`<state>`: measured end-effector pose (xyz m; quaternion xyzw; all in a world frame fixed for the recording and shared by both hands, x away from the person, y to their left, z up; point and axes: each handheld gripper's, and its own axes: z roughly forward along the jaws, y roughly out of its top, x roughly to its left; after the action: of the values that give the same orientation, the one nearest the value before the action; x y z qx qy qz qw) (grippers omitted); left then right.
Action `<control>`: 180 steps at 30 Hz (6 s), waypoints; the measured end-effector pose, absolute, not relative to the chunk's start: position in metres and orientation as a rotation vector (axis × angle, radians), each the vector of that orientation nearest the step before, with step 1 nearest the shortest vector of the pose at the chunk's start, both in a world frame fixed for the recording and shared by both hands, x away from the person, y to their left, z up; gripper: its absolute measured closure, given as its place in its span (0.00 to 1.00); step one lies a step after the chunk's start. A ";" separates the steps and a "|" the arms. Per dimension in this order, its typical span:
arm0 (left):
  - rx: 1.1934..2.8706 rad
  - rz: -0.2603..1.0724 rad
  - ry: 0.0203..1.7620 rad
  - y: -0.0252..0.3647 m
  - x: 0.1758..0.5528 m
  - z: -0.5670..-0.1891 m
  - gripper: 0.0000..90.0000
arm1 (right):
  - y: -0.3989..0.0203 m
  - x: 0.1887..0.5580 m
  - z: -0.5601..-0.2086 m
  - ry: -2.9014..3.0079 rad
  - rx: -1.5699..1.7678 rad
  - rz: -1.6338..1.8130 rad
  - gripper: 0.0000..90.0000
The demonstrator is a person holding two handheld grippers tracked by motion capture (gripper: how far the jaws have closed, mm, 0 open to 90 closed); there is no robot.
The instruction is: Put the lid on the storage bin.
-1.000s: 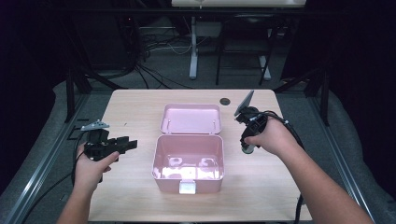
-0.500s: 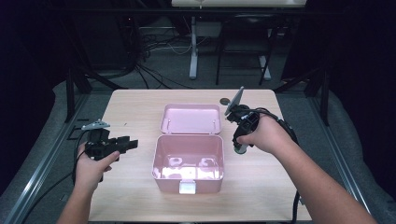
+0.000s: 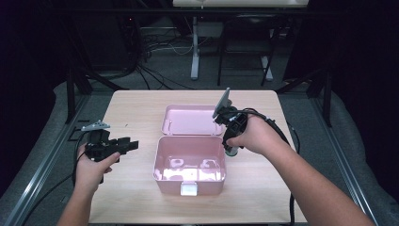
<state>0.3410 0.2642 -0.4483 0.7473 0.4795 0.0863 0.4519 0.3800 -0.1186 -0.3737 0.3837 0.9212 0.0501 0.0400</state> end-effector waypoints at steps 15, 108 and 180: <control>1.843 0.214 1.187 0.265 0.341 -0.449 0.57 | -0.085 0.378 -0.376 2.875 1.056 0.155 0.56; 1.845 0.200 1.217 0.267 0.347 -0.457 0.57 | -0.057 0.375 -0.480 3.029 0.204 -0.036 0.56; 1.851 0.195 1.216 0.267 0.348 -0.458 0.57 | -0.051 0.371 -0.493 3.026 0.135 -0.081 0.54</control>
<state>0.3481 0.2666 -0.4584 0.7463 0.4902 0.0785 0.4434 0.3714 -0.0509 -0.4929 0.0446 0.9971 -0.0266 0.0559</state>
